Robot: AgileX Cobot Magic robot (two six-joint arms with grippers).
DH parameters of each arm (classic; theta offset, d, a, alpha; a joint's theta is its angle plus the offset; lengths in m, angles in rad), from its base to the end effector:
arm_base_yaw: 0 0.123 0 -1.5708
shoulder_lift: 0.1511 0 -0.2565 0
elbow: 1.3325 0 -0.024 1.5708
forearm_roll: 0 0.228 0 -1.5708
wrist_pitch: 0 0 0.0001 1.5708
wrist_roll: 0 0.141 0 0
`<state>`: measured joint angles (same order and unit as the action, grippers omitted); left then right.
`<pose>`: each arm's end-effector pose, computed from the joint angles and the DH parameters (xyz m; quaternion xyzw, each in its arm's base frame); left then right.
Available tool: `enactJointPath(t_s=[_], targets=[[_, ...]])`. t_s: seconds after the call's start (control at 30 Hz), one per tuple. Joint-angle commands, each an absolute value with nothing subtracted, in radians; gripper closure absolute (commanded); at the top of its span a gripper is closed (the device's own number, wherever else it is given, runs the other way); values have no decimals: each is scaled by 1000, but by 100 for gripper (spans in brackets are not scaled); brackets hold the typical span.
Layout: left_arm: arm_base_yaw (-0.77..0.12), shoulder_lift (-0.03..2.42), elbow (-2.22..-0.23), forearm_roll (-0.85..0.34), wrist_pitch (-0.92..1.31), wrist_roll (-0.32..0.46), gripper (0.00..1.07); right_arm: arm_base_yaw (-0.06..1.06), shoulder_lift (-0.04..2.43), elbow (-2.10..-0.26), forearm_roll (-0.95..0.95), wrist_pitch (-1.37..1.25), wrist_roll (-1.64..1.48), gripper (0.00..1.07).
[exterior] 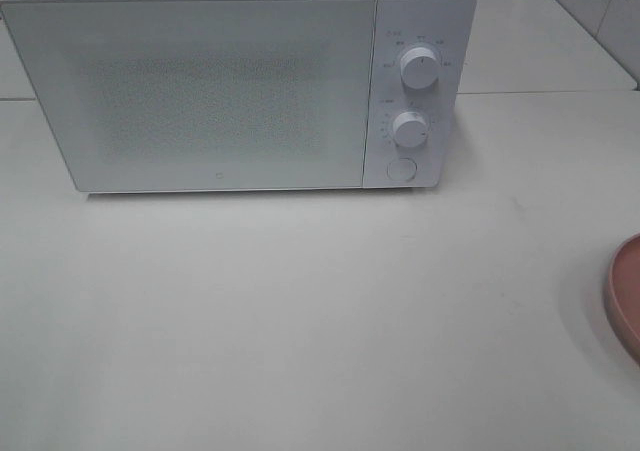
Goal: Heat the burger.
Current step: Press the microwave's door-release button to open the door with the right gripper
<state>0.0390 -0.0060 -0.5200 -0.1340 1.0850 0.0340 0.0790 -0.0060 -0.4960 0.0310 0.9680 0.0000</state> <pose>0.0444 -0.0149 0.2477 0.0021 0.8509 -0.0478 0.5232 0.0529 0.0078 0.2545 -0.0326 0.8268 0.0376 0.5602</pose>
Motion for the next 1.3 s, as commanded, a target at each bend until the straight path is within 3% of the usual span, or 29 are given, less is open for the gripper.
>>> enactJointPath(t_s=[0.03,0.7,1.3], targets=[[43,-22,-517,-138,1068,36,13,73,-30,-493,39,959,-15,35],[43,-22,-517,-138,1068,36,13,73,-25,-511,37,935,-15,35],[43,-22,-517,-138,1068,36,13,73,249,-505,37,657,-12,35]])
